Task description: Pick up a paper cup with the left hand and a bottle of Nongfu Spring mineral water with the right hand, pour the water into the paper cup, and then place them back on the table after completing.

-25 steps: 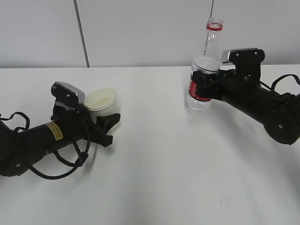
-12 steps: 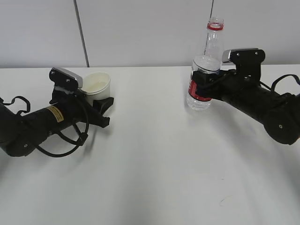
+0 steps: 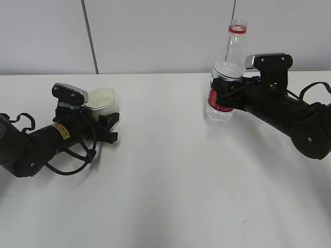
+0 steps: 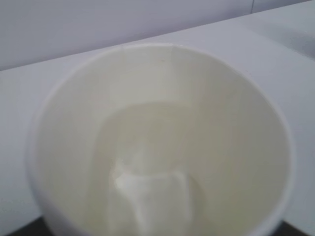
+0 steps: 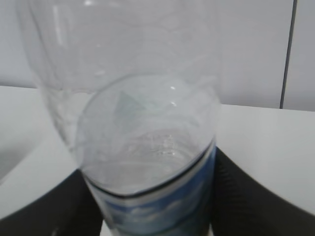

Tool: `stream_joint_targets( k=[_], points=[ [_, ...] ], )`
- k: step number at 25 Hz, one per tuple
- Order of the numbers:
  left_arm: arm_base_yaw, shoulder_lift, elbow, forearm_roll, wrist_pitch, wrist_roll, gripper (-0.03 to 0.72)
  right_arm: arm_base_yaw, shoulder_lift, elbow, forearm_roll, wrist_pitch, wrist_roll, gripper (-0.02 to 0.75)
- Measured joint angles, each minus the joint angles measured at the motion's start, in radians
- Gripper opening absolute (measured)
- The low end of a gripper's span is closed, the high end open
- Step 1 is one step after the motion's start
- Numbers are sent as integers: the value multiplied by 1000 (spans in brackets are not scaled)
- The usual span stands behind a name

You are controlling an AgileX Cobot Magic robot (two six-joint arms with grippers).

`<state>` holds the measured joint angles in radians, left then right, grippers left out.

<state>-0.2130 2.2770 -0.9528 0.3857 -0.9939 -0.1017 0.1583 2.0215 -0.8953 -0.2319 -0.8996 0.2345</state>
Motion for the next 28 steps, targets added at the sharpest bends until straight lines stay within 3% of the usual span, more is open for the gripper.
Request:
stream_joint_targets(
  k=[20, 28],
  points=[
    [2, 2, -1, -5, 4, 0, 360, 0, 0, 0, 0, 0, 0, 419],
    [2, 9, -1, -96, 16, 0, 573, 0, 0, 0, 0, 0, 0, 419]
  ],
)
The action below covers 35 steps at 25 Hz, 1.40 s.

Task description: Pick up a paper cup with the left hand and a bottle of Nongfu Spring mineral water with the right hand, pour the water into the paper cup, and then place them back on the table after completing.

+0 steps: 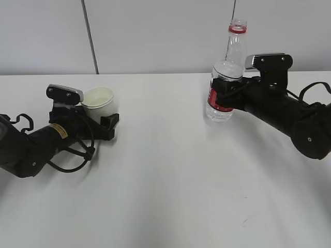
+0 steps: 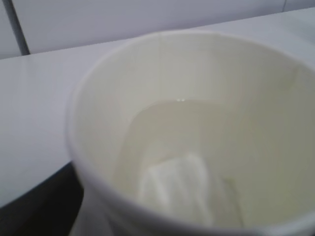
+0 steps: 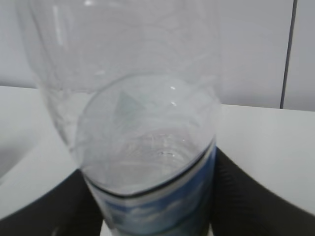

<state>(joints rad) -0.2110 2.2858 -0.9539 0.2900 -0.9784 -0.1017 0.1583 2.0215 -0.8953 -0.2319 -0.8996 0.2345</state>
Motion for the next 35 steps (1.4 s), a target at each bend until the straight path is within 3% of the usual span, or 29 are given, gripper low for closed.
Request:
stream_joint_targets(
  k=[8, 24, 35],
  points=[
    [1, -25, 5, -2, 9, -34, 590, 0, 6, 0, 0, 0, 0, 419],
    [1, -175, 168, 23, -63, -52, 590, 0, 84, 0, 12, -48, 0, 419],
    [1, -235, 179, 26, -15, -52, 589, 0, 109, -2, 23, -98, 0, 418]
  ],
)
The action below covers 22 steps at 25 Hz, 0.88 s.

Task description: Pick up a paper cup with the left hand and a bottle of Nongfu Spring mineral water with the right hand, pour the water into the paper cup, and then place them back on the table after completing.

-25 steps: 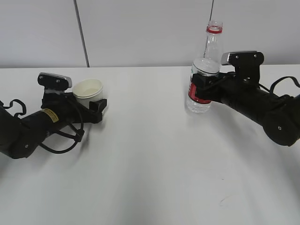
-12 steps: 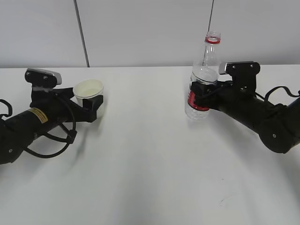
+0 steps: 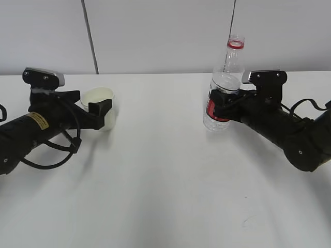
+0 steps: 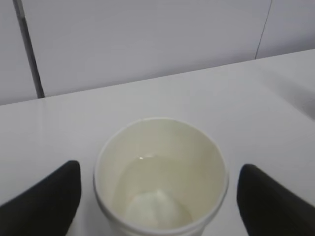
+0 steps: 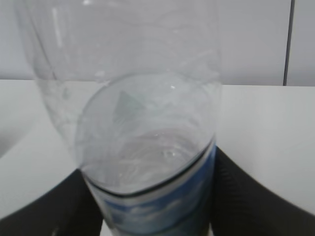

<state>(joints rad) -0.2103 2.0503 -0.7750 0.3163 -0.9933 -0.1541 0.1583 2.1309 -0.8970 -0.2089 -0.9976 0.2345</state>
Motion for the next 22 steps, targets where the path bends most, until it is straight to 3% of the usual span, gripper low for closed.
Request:
stream_joint_targets(
  k=[6, 11, 13, 22],
  points=[
    [0, -79, 40, 0, 19, 0, 589, 0, 0, 0, 0, 0, -4, 433],
    [0, -121, 51, 1, 39, 0, 589, 0, 0, -2, 0, 28, -16, 621],
    [0, -137, 51, 1, 52, 0, 589, 2, 2, -2, 0, 64, -16, 654],
    [0, -212, 52, 8, 128, 0, 589, 2, -2, 13, 0, 97, -16, 661]
  ],
)
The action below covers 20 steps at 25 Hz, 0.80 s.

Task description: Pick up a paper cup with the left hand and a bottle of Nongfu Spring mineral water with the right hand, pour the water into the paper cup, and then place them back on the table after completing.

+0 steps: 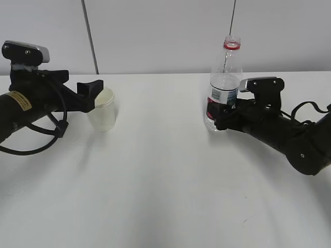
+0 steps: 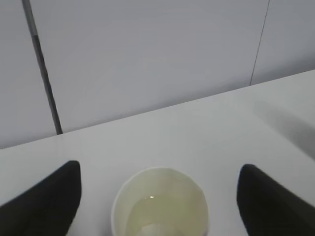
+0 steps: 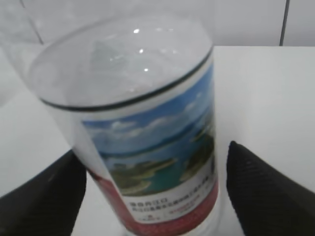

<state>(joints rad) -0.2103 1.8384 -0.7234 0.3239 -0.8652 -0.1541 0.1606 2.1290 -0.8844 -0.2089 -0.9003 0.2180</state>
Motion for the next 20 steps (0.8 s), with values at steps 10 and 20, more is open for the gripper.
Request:
stream_joint_targets(
  k=[10, 20],
  points=[
    [0, -62, 0, 11, 91, 0, 588, 0, -132, 138, 4, 9, 0, 646],
    [0, -182, 1, 8, 371, 0, 587, 0, -458, 194, 4, 459, 0, 629]
  ],
)
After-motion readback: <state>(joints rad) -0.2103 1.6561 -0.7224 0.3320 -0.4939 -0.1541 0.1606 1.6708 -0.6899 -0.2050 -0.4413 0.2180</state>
